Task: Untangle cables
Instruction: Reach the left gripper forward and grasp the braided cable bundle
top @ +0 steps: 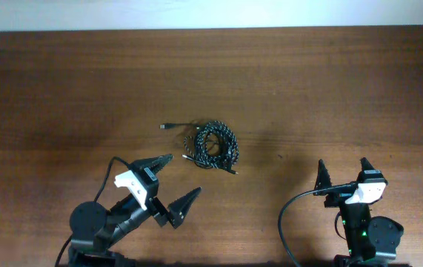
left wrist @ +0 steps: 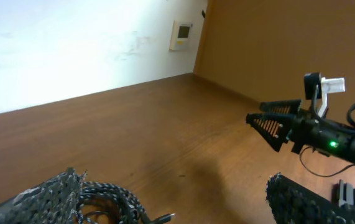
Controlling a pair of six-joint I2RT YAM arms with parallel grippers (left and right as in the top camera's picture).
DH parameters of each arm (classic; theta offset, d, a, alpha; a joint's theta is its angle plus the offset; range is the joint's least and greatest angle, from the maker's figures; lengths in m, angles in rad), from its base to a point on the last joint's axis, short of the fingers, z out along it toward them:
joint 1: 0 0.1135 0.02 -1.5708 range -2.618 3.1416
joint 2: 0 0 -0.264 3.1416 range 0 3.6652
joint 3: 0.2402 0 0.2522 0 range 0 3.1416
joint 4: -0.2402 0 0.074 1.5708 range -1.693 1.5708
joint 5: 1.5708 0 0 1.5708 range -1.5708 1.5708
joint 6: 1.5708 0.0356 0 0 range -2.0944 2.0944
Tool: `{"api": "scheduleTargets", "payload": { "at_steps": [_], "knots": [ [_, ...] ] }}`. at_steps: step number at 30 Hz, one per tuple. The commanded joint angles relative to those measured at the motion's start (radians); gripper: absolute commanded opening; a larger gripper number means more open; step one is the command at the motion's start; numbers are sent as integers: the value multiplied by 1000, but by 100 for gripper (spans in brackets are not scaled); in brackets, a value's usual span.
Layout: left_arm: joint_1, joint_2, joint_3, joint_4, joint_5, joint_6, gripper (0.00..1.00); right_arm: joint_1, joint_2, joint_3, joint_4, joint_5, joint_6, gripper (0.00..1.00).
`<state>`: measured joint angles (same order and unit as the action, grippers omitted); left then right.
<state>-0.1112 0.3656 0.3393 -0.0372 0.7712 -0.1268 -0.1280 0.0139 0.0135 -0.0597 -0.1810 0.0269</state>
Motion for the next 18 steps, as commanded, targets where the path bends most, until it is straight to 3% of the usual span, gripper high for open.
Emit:
{"api": "scheduleTargets", "payload": {
  "at_steps": [1, 7, 13, 18],
  "knots": [
    [-5, 0, 19, 7, -66, -71, 99, 11, -10, -8, -3, 9, 7, 99],
    [-4, 84, 172, -214, -415, -127, 99, 11, -10, -8, -3, 9, 7, 99],
    [-4, 386, 362, -389, -439, -126, 99, 11, -10, -8, -3, 9, 7, 99],
    [-5, 418, 382, -461, -533, -72, 99, 11, -10, -8, -3, 9, 7, 99]
  ]
}}
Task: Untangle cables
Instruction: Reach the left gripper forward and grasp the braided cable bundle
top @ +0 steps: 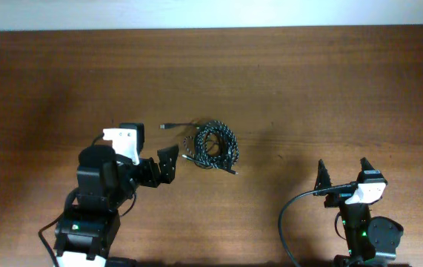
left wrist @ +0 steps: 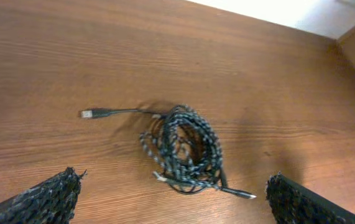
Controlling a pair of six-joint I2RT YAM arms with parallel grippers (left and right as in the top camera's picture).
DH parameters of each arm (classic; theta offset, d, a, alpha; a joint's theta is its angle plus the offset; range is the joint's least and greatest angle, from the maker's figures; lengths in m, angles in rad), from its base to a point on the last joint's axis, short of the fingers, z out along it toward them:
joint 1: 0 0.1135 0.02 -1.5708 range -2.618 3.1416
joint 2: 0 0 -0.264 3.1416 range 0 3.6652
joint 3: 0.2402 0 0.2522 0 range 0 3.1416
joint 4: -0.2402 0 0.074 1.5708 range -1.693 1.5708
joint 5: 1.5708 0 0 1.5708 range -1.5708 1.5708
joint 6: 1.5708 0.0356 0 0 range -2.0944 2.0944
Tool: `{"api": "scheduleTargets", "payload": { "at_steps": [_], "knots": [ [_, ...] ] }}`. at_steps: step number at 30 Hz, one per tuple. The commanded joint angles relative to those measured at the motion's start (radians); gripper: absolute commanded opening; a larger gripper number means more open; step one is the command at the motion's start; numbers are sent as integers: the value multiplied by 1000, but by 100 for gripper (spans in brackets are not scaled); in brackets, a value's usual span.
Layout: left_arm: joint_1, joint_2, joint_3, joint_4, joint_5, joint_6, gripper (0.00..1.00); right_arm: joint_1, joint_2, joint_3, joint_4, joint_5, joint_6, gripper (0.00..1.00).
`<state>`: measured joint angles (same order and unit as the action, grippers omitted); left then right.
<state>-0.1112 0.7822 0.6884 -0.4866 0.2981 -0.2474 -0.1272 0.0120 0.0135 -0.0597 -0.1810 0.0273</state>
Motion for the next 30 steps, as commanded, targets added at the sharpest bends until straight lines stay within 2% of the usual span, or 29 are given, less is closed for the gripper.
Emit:
{"api": "scheduleTargets", "payload": {
  "at_steps": [1, 7, 10, 13, 17, 19, 22, 24, 30],
  "knots": [
    [-5, 1, 48, -48, -61, 64, 99, 10, -8, -8, -3, 9, 7, 99],
    [-40, 104, 140, -90, -105, 114, 99, 10, -8, -8, -3, 9, 7, 99],
    [-186, 222, 155, -57, -105, 60, 99, 10, -8, -8, -3, 9, 7, 99],
    [-295, 283, 160, -5, -157, -60, 99, 10, -8, -8, -3, 9, 7, 99],
    [-297, 295, 159, 25, -151, -60, 99, 23, -8, -8, -3, 9, 7, 99],
    [-297, 296, 159, 26, -74, -59, 99, 23, -8, -8, -3, 9, 7, 99],
    [-297, 297, 161, 49, -77, -53, 99, 23, -8, -8, -3, 9, 7, 99],
    [-297, 301, 181, 28, -90, 2, 99, 23, -8, -8, -3, 9, 7, 99],
    [-297, 318, 224, 15, -112, 9, 99, 23, -8, -8, -3, 9, 7, 99]
  ]
}}
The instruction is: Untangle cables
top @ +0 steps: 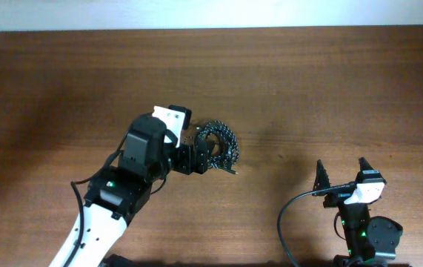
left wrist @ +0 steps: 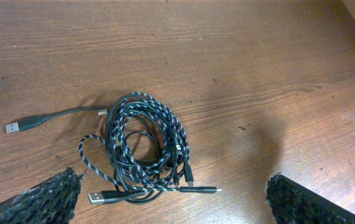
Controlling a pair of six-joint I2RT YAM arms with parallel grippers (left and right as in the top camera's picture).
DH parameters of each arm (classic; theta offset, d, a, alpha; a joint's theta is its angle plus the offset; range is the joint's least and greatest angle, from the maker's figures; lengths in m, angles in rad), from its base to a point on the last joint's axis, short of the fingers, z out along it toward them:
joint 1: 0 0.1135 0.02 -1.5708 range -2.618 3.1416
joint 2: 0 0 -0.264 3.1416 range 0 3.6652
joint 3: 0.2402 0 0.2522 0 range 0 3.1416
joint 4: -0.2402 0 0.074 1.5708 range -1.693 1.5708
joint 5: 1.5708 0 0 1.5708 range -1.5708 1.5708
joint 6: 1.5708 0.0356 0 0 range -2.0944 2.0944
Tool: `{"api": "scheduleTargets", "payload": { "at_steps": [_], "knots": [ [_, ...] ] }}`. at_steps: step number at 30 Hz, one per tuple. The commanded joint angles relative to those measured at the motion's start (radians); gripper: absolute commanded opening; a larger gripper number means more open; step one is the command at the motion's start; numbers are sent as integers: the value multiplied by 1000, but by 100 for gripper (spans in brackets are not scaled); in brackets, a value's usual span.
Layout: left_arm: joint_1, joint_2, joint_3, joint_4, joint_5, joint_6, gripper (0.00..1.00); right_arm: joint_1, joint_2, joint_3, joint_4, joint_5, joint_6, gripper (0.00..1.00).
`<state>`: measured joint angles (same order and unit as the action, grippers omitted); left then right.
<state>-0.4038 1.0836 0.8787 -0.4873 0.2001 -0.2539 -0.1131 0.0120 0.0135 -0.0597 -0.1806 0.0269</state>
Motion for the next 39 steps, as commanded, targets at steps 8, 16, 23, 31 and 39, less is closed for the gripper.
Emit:
{"api": "scheduleTargets", "payload": {
  "at_steps": [8, 16, 23, 31, 39],
  "knots": [
    [-4, 59, 162, -90, -74, 64, 88, 9, -8, -8, -3, 8, 7, 99],
    [-18, 371, 162, -31, -71, 139, 63, 9, -8, -8, -3, 8, 7, 99],
    [-31, 597, 153, 31, -116, 108, 56, 9, -8, -8, -3, 8, 7, 99],
    [-35, 721, 144, -6, -118, -61, 50, 9, -8, -8, -4, 8, 7, 99],
    [-35, 747, 143, -26, -114, -61, 0, 12, -8, -8, -3, 8, 7, 99]
  ]
}}
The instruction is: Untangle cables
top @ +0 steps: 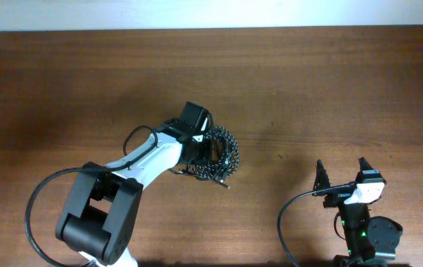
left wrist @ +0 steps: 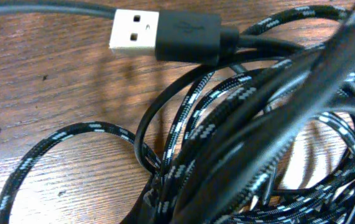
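A tangled bundle of black-and-white braided cables (top: 224, 152) lies at the middle of the wooden table (top: 307, 89). My left gripper (top: 198, 152) is down on the bundle's left edge. The left wrist view is filled by the cable loops (left wrist: 239, 130) and a black USB plug (left wrist: 165, 34) lying on the wood. My fingers no longer show at that view's lower corners, and strands are bunched tight at the bottom middle, so the gripper looks shut on the cables. My right gripper (top: 342, 173) stands open near the front right, far from the bundle.
One thin plug end (top: 226, 185) sticks out of the bundle toward the front. The left arm (top: 141, 159) lies across the table from the front left. A white wall edge (top: 211, 13) runs along the back.
My left gripper was open just above the bundle's left side. Now it is down in the cables with its fingers drawn in. The bundle has shifted slightly. The right arm has not moved.
At first my left gripper was open near the front left, facing across the table. Then it faced down at the bundle from the left, then hovered open over it. Now it is pressed into the bundle's left edge.
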Controlling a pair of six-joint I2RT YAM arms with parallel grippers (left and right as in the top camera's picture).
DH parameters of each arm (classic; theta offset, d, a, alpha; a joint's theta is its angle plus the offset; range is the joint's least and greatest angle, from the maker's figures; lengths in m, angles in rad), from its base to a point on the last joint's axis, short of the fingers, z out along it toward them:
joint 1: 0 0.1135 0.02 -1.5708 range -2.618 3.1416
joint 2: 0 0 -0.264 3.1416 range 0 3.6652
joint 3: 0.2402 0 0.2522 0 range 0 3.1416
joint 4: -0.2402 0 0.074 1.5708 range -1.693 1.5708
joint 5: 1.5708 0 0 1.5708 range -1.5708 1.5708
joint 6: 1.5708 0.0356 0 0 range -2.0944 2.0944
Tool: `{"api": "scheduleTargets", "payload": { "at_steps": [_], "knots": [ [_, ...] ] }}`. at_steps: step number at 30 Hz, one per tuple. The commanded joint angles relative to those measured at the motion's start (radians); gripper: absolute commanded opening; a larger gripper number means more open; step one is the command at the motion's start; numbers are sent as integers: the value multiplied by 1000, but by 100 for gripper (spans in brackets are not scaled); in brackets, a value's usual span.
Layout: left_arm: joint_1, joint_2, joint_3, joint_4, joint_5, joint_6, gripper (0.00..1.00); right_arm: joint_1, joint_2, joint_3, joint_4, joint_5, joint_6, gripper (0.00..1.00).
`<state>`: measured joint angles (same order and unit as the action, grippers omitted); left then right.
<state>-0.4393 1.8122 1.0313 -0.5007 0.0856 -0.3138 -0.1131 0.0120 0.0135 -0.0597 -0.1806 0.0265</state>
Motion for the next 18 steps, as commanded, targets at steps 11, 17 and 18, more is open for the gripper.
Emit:
{"api": "scheduleTargets", "payload": {
  "at_steps": [11, 17, 18],
  "knots": [
    [1, -147, 62, 6, 308, 84, 0, 12, -8, -8, -3, 8, 8, 99],
    [2, -272, 62, 10, 475, 83, 0, 12, -8, -8, -3, 9, 8, 99],
    [2, -294, 62, 14, 495, 83, 0, 12, -8, -8, -3, 9, 8, 99]
  ]
}}
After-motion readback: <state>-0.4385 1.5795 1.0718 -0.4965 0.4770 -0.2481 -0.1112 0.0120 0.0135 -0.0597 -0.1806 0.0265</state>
